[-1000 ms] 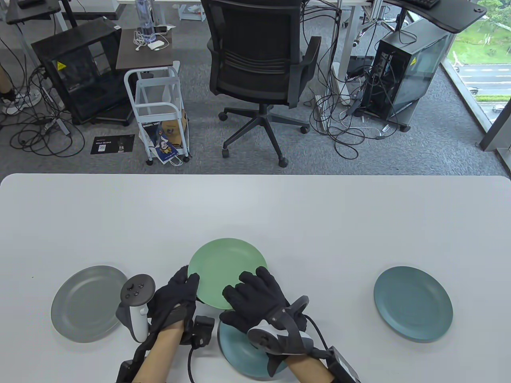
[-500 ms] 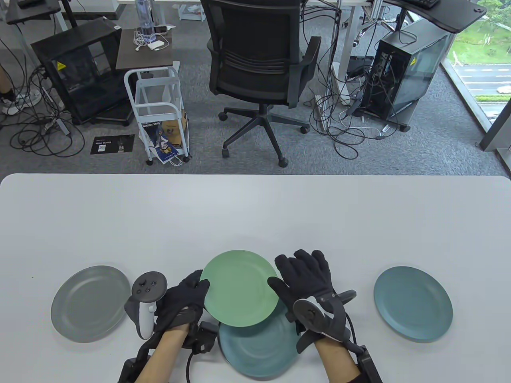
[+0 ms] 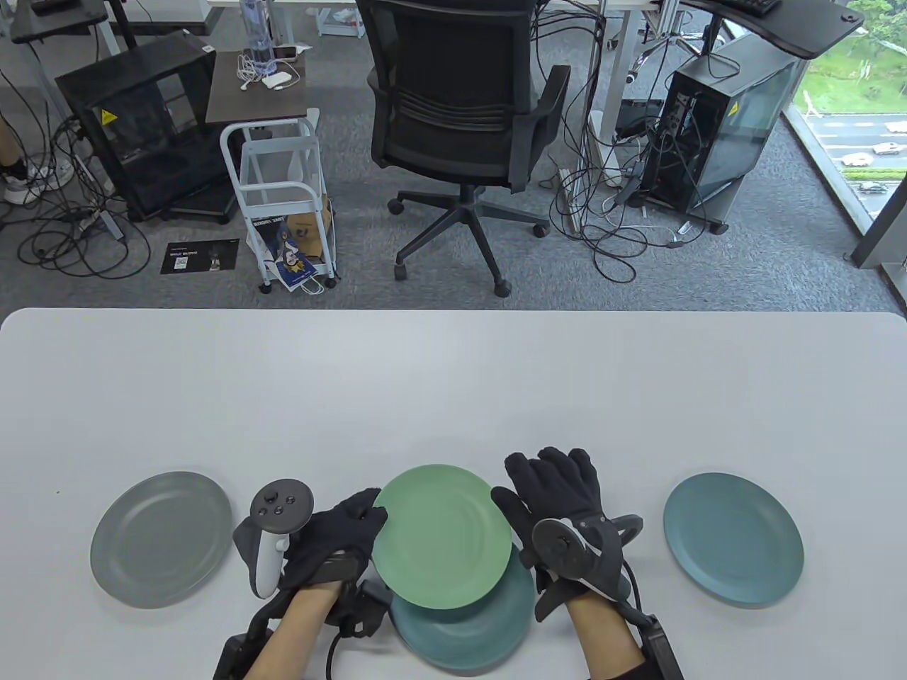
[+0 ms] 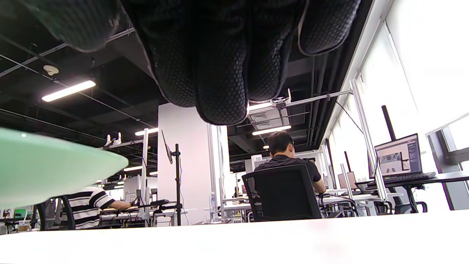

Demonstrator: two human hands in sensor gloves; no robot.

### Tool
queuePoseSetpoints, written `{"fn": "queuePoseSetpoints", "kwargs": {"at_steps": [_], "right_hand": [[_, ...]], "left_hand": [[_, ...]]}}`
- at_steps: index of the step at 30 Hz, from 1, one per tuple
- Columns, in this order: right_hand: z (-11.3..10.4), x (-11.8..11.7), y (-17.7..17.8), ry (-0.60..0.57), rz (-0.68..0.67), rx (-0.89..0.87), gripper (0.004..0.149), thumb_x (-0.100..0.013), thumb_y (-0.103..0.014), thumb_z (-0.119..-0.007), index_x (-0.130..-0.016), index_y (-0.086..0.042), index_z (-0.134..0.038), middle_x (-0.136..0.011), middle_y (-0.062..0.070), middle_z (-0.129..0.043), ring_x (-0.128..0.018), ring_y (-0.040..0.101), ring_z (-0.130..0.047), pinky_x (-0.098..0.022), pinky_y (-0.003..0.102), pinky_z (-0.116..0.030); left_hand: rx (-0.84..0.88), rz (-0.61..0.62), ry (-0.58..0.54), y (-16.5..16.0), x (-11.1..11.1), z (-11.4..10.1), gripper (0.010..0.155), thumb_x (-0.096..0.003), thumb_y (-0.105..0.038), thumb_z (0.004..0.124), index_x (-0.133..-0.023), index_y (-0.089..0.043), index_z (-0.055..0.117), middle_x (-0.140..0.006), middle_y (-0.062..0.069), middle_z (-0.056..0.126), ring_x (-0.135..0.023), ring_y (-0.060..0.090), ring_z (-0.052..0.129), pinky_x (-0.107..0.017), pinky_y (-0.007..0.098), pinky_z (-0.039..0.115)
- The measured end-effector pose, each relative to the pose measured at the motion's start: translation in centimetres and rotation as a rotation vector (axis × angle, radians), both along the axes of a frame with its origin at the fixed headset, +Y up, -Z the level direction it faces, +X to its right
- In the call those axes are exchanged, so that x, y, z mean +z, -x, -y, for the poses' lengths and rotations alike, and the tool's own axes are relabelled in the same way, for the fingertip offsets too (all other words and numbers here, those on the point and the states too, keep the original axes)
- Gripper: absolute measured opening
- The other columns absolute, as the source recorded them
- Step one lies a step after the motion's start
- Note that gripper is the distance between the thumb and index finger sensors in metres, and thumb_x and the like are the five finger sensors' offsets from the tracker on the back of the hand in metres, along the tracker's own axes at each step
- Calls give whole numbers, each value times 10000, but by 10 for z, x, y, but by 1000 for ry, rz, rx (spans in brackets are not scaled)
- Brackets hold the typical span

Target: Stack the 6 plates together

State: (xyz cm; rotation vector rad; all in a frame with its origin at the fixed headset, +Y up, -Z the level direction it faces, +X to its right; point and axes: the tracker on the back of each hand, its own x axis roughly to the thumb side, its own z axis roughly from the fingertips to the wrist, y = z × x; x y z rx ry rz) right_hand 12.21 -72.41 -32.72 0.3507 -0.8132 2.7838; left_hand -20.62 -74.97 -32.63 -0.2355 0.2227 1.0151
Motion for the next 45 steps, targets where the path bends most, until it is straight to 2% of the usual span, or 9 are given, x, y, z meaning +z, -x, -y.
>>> {"fn": "queuePoseSetpoints", "kwargs": {"at_steps": [9,10,13,16,21,28,31,38,45], "right_hand": [[2,-1,0,24,0,-9,604,-494,-673,-561,-898,-289,-794,-749,-56,-940,-886,220,-800,-775,536,-521],[2,-1,0,25,0,-9,603,-494,-673,-561,-896,-290,-795,-745,-58,-941,-884,219,-802,-775,535,-521],[3,-2,-1,39,-1,-6,602,-494,-671,-563,-894,-288,-798,-738,-57,-945,-880,220,-806,-775,535,-522],[4,-3,-1,50,1,1,602,-494,-671,-564,-895,-287,-798,-739,-57,-945,-879,220,-807,-774,534,-525],[5,-3,0,62,2,1,596,-496,-667,-569,-894,-287,-799,-736,-56,-947,-877,220,-809,-773,532,-528],[7,-5,-3,91,18,-7,587,-501,-661,-578,-893,-285,-800,-736,-57,-947,-875,221,-810,-773,534,-526],[8,-6,-4,98,22,-18,583,-502,-659,-581,-892,-286,-802,-735,-55,-948,-874,221,-811,-772,536,-525],[9,-6,-4,111,28,-25,575,-506,-654,-587,-889,-285,-804,-729,-58,-951,-871,220,-815,-771,535,-527],[11,-7,-6,138,33,-40,565,-508,-648,-596,-882,-283,-811,-718,-60,-957,-865,218,-821,-770,534,-530]], "left_hand": [[-95,147,75,-10,-3,2,517,-359,-479,828,-846,-306,848,-388,-7,1098,-620,149,996,-807,459,459],[-141,139,67,-12,-2,1,530,-354,-511,820,-832,-287,874,-385,-15,1105,-610,173,992,-807,464,449],[-449,93,-22,-17,3,-11,714,-302,-658,780,-889,-253,818,-418,-9,1079,-625,190,967,-811,458,453],[-633,16,-59,-16,7,-22,721,-305,-669,773,-909,-274,792,-517,-22,1063,-700,189,933,-829,457,422],[-771,-138,-37,3,6,-30,662,-328,-629,799,-895,-287,807,-617,-24,1042,-781,192,887,-848,456,376],[-990,-375,103,46,2,-33,709,-326,-602,850,-973,-363,686,-909,-75,871,-997,182,692,-879,478,240],[-1034,-426,235,67,-1,-29,767,-323,-605,863,-1011,-390,601,-1010,-97,751,-1057,188,597,-883,487,200],[-1009,-484,421,101,-4,-16,778,-306,-580,908,-998,-375,619,-1001,-96,736,-1051,189,587,-883,493,188],[-1005,-483,513,115,-9,-1,693,-322,-502,944,-951,-368,686,-953,-108,786,-1041,167,605,-883,493,187]]}}
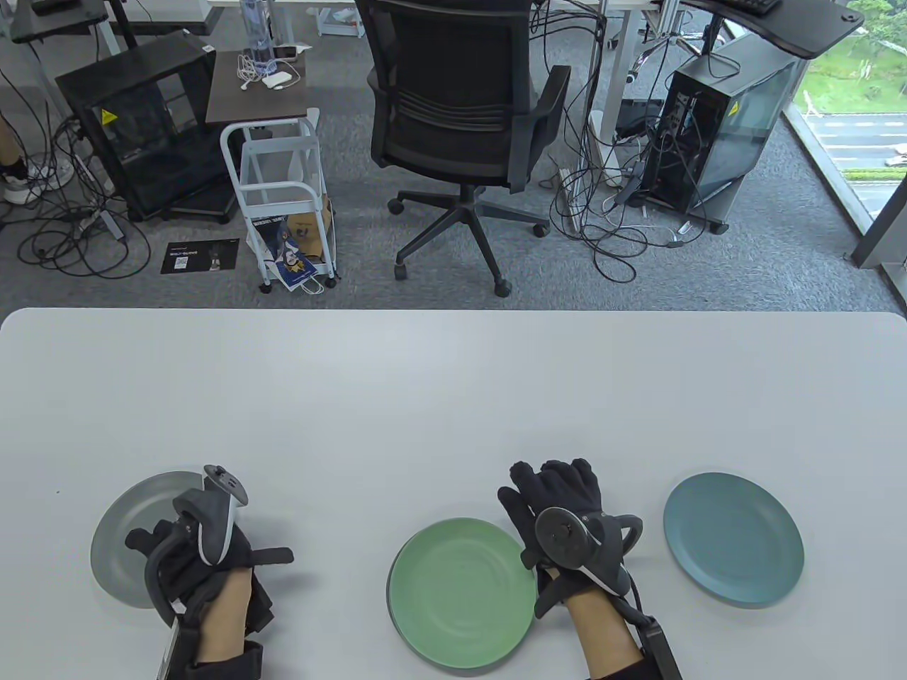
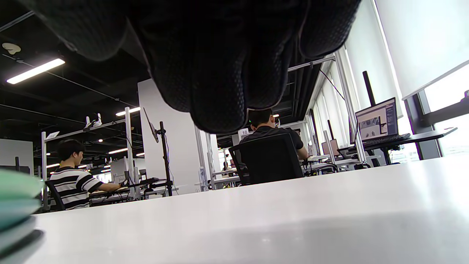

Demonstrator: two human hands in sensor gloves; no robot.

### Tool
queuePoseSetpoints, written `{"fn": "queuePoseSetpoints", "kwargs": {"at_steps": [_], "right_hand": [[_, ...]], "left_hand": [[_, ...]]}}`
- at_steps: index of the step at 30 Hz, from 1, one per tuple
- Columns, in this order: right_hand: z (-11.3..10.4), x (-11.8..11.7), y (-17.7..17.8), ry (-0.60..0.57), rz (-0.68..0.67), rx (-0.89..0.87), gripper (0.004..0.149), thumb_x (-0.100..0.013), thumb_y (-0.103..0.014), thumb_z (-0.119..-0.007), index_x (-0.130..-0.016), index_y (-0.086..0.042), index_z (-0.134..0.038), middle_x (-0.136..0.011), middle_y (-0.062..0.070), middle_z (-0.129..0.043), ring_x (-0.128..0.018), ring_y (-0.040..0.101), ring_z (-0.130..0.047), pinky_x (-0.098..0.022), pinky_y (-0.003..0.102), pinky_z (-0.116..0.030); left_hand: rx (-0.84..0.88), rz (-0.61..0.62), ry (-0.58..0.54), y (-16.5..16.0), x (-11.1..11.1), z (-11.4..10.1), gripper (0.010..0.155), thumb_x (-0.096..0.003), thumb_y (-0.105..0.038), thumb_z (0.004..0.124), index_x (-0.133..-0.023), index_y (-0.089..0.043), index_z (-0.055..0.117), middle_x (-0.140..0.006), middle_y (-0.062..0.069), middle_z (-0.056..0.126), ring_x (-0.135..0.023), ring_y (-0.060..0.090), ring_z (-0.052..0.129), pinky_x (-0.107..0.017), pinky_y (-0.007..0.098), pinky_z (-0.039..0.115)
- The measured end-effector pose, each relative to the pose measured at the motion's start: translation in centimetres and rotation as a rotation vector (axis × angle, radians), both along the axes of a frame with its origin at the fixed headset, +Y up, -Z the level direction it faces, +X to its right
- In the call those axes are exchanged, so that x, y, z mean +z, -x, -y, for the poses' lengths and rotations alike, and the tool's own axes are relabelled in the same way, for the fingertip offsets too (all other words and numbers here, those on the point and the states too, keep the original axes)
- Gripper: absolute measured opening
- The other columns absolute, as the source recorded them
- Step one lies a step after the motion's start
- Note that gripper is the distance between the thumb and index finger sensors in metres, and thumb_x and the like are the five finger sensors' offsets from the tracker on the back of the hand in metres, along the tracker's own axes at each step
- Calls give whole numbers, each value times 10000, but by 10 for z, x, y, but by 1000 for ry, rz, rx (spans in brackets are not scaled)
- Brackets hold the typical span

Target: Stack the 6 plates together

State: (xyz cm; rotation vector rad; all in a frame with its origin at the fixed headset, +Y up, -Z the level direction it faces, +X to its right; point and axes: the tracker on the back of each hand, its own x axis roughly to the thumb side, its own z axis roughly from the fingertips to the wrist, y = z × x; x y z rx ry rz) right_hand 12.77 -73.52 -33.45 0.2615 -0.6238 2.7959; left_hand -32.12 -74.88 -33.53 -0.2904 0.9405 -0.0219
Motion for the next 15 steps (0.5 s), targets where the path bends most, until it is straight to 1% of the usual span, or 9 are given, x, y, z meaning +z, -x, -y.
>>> {"fn": "queuePoseSetpoints", "kwargs": {"at_steps": [2,4,8,11,15], "right_hand": [[0,0,-1,2,1,-11,563,-509,-647,-597,-881,-283,-813,-716,-60,-958,-862,218,-824,-768,535,-531],[0,-1,0,2,0,-15,563,-509,-647,-597,-878,-282,-815,-713,-60,-959,-860,220,-826,-769,534,-532],[1,-1,0,4,-4,-8,560,-510,-646,-598,-876,-283,-817,-710,-61,-961,-859,218,-827,-769,534,-533],[1,-1,0,3,-5,-8,560,-510,-646,-599,-876,-282,-817,-710,-61,-960,-859,216,-828,-769,534,-532],[2,-1,0,2,-6,-6,559,-510,-646,-599,-872,-282,-821,-704,-63,-964,-856,217,-831,-768,535,-533]], "left_hand": [[11,-8,14,3,-1,4,650,-324,-495,944,-922,-369,725,-921,-114,817,-1034,159,619,-883,491,192],[9,5,6,2,-1,3,614,-329,-484,945,-898,-365,749,-892,-116,837,-1028,153,630,-885,488,194],[-69,39,4,-4,-3,3,525,-340,-470,947,-832,-359,800,-806,-128,891,-984,119,703,-896,476,234],[-118,62,-6,-7,-5,3,482,-347,-457,945,-796,-336,816,-758,-107,900,-952,101,732,-898,468,259],[-177,80,-72,-10,-6,1,434,-352,-435,938,-756,-319,829,-703,-90,892,-917,94,747,-900,465,277]]}}
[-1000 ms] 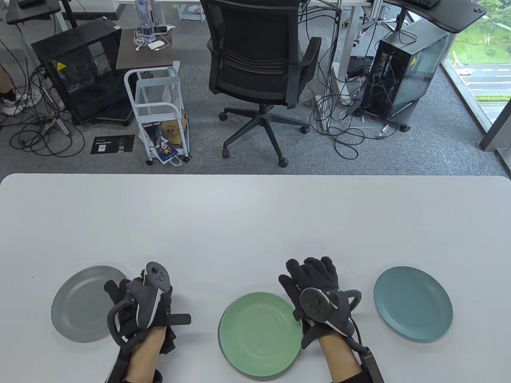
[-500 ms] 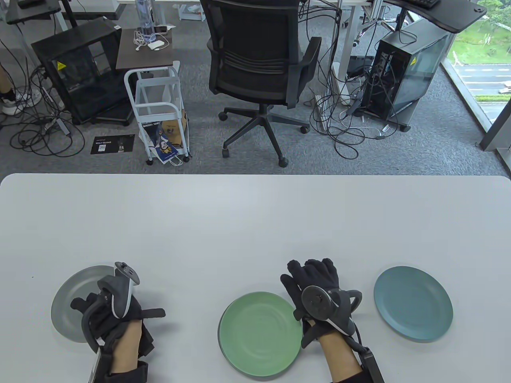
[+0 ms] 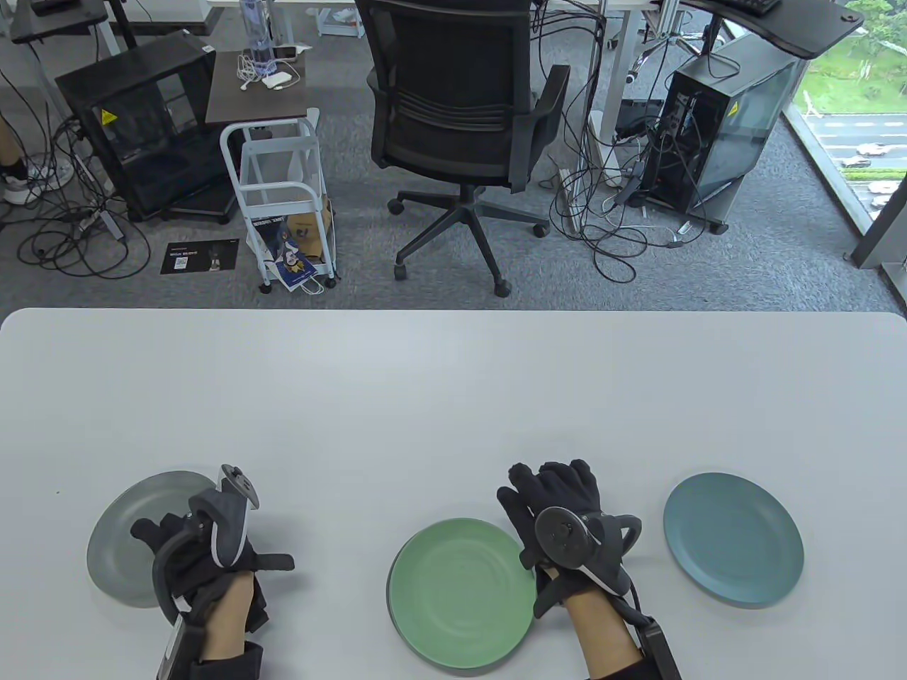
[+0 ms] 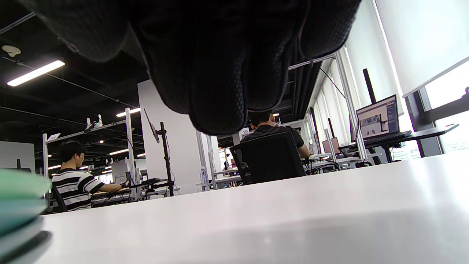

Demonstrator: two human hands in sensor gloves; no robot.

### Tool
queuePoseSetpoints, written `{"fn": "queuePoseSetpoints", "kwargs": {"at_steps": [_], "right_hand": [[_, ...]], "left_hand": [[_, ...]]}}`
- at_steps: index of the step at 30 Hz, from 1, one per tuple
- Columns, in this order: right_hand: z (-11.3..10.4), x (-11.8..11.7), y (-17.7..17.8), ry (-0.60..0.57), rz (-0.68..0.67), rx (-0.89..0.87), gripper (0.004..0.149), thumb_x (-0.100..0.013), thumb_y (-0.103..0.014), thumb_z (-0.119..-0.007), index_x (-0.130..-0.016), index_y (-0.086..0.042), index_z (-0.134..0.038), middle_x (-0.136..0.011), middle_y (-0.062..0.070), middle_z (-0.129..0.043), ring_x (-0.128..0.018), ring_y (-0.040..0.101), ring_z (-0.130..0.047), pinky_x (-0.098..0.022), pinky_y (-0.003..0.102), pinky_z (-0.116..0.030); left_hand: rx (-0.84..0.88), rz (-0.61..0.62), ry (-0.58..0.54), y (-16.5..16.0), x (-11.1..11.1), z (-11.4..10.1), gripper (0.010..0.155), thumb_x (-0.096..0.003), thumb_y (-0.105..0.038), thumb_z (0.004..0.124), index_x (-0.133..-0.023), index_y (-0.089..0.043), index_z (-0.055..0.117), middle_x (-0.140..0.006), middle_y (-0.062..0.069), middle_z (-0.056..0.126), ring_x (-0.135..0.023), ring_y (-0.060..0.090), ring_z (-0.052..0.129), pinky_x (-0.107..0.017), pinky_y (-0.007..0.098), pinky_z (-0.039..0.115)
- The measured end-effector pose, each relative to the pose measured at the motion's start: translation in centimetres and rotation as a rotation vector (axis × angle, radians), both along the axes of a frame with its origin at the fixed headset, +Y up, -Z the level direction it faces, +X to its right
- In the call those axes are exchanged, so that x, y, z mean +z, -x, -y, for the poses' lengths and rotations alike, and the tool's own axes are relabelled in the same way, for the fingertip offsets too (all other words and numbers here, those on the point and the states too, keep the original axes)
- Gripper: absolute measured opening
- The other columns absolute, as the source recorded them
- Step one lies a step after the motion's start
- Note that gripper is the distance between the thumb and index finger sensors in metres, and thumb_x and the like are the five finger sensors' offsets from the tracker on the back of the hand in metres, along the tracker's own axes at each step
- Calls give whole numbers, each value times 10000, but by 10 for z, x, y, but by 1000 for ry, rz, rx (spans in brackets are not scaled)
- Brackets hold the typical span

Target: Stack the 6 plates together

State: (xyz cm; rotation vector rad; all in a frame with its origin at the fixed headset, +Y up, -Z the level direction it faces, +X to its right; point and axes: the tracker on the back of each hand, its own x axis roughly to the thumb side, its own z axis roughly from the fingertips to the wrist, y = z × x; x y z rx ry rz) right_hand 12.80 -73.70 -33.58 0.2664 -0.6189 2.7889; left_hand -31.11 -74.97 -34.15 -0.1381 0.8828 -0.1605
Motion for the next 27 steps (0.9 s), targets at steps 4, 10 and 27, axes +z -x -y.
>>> {"fn": "queuePoseSetpoints", "kwargs": {"at_steps": [4,10,27], "right_hand": [[1,0,0,0,-2,2,557,-510,-644,-600,-870,-283,-822,-701,-64,-965,-855,215,-833,-768,534,-533],[1,0,1,0,-1,9,555,-511,-644,-601,-868,-283,-825,-700,-65,-966,-855,215,-832,-769,534,-533],[1,0,6,-11,-3,47,556,-510,-645,-601,-872,-285,-821,-704,-62,-964,-859,215,-829,-770,535,-530]], "left_hand": [[-27,24,-55,-1,0,0,380,-344,-410,954,-696,-313,847,-628,-81,891,-848,99,776,-897,445,329],[-48,72,-150,-10,3,-8,337,-329,-386,979,-635,-289,875,-556,-62,899,-791,102,805,-892,431,376],[-128,350,-311,-65,9,-18,335,-300,-393,992,-603,-284,899,-514,-63,924,-753,102,844,-877,452,411]]}}
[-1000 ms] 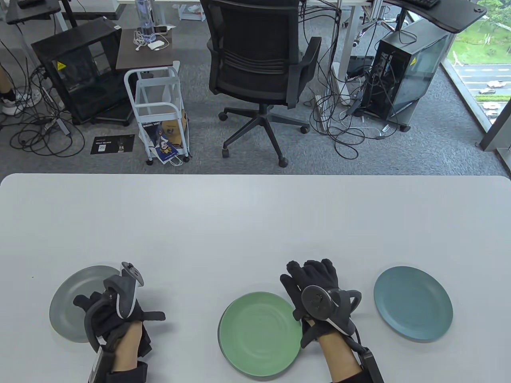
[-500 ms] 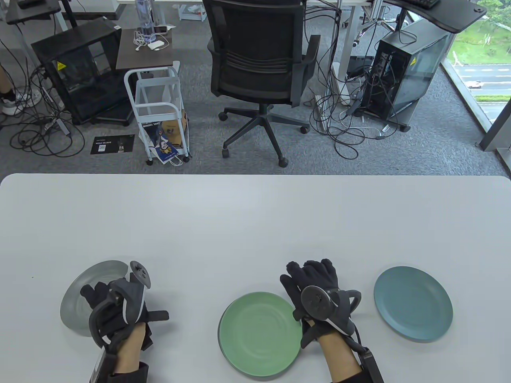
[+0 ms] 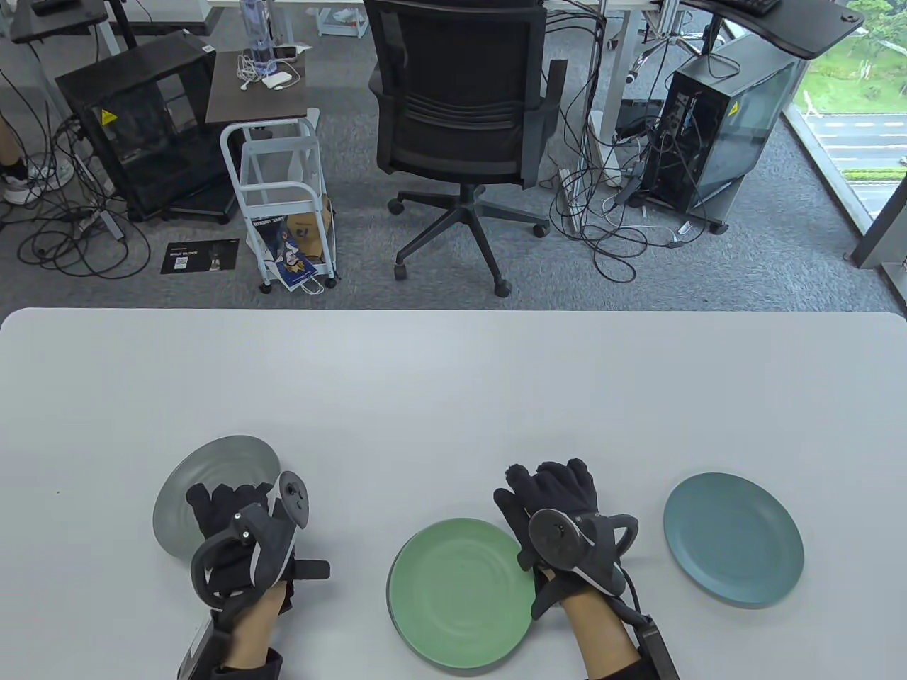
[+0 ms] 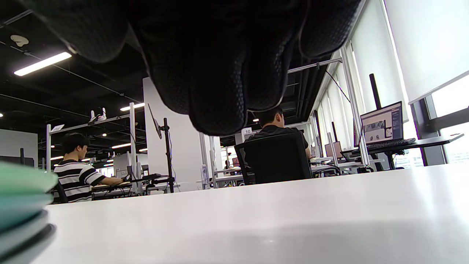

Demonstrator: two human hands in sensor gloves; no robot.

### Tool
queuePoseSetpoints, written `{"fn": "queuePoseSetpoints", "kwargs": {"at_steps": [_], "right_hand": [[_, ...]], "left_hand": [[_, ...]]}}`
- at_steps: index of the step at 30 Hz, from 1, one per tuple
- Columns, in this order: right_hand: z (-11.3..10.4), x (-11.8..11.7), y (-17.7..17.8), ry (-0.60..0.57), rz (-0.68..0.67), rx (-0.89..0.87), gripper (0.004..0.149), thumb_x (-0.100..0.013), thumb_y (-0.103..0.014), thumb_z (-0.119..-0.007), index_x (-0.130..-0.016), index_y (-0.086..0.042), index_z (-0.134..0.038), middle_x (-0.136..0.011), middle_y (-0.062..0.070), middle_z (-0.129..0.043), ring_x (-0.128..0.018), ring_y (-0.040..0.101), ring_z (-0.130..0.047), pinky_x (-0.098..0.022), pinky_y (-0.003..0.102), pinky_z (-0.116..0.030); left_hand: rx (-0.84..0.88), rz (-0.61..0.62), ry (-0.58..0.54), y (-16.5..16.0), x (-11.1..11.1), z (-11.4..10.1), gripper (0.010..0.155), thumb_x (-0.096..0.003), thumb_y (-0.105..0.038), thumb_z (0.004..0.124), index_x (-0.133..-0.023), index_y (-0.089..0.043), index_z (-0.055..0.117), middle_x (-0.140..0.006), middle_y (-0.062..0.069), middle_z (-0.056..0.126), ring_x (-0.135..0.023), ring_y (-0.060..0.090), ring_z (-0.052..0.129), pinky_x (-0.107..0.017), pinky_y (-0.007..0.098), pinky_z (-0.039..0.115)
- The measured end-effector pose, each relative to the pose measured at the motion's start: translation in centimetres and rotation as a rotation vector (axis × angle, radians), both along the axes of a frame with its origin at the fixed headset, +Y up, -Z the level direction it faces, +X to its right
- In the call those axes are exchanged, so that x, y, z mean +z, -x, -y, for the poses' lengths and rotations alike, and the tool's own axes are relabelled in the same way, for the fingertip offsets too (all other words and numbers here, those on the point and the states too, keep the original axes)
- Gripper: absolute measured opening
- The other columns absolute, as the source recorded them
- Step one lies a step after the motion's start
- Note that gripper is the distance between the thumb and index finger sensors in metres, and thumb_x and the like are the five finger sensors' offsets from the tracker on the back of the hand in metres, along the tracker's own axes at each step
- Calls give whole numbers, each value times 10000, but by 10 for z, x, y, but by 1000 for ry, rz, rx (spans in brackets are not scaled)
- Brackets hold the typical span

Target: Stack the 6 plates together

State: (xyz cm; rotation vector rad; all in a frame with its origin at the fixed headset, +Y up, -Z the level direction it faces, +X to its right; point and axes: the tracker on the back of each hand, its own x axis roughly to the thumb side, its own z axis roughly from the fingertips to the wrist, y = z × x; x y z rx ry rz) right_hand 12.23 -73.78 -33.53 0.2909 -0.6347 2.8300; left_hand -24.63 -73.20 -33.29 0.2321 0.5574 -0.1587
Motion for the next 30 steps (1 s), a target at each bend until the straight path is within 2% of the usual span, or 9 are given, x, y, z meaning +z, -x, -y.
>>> {"fn": "queuePoseSetpoints", "kwargs": {"at_steps": [10,17,24,30], "right_hand": [[-3,0,8,14,-14,-5,560,-513,-648,-599,-893,-291,-803,-740,-65,-951,-882,218,-807,-776,538,-514],[-7,1,9,1,31,-11,561,-516,-651,-601,-896,-292,-804,-729,-69,-955,-875,221,-814,-769,535,-528],[-11,2,9,-13,45,-60,551,-520,-659,-604,-900,-309,-796,-737,-85,-950,-882,213,-810,-768,529,-535],[-19,2,14,-25,75,-28,558,-522,-665,-600,-915,-315,-784,-745,-96,-944,-905,212,-786,-778,530,-511]], "left_hand": [[-30,126,-60,-34,10,-10,336,-295,-396,992,-599,-285,902,-511,-65,928,-749,101,852,-875,458,416],[-50,194,-111,-50,18,-17,337,-290,-398,993,-595,-286,904,-505,-66,931,-743,98,858,-873,459,425],[-42,265,-132,-64,22,-19,336,-292,-397,993,-597,-288,903,-510,-62,930,-749,95,854,-875,459,423],[-82,363,-156,-83,28,-19,336,-285,-398,996,-591,-289,908,-503,-63,936,-742,95,862,-870,462,440]]}}
